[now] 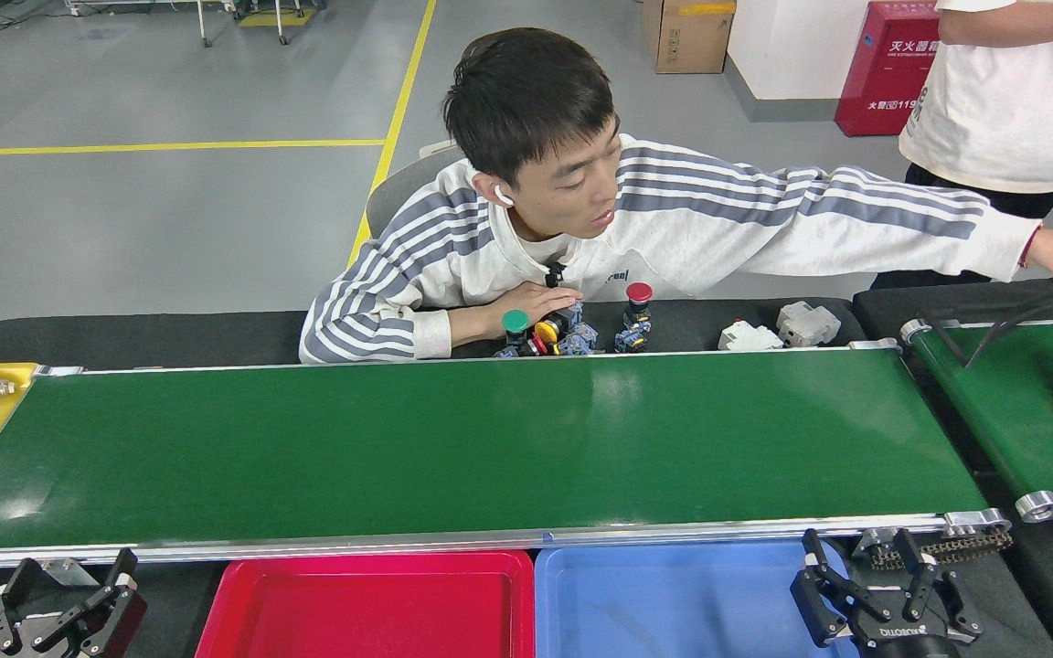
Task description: Pick switch part from conveyor to tray
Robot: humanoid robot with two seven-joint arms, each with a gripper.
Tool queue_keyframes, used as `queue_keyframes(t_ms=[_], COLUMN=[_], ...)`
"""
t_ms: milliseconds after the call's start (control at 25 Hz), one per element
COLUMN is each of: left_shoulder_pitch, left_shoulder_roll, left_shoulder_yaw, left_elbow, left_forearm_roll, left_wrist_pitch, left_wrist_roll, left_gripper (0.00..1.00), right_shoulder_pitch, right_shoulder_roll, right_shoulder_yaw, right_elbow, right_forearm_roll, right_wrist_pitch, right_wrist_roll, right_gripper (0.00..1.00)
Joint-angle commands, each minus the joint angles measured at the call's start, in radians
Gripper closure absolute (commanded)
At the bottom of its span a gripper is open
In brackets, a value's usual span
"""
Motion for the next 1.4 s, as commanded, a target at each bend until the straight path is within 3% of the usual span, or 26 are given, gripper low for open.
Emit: queue_keyframes(t_ms=[0, 961, 1362], left_shoulder_pitch=[-0.008, 0.022, 0.039], left_shoulder_roll=[0.009, 0.049, 0.055], left_shoulder_yaw=[0.004, -0.005, -0.004], left_elbow=[-0.004, -0.069, -0.064], left_forearm_roll=[0.003, -0.020, -0.056], left_wrist_pitch=[-0.001, -0.046, -0.044], left_wrist_roll=[0.008, 0.016, 0.016], left_gripper=[0.00, 0.00, 0.00], right_shoulder_pitch=[-0.011, -0.025, -0.132], right_shoulder_roll=[0.000, 0.013, 0.006], right_shoulder_yaw=[-0.006, -0.013, -0.013], right_elbow=[-0.008, 0.007, 0.099], right_forearm_roll=[-0.002, -0.003, 0.015], right_wrist_pitch=[0.002, 0.043, 0.046], right_wrist_roll=[-0.009, -0.004, 0.017], right_gripper=[0.01, 0.01, 0.01])
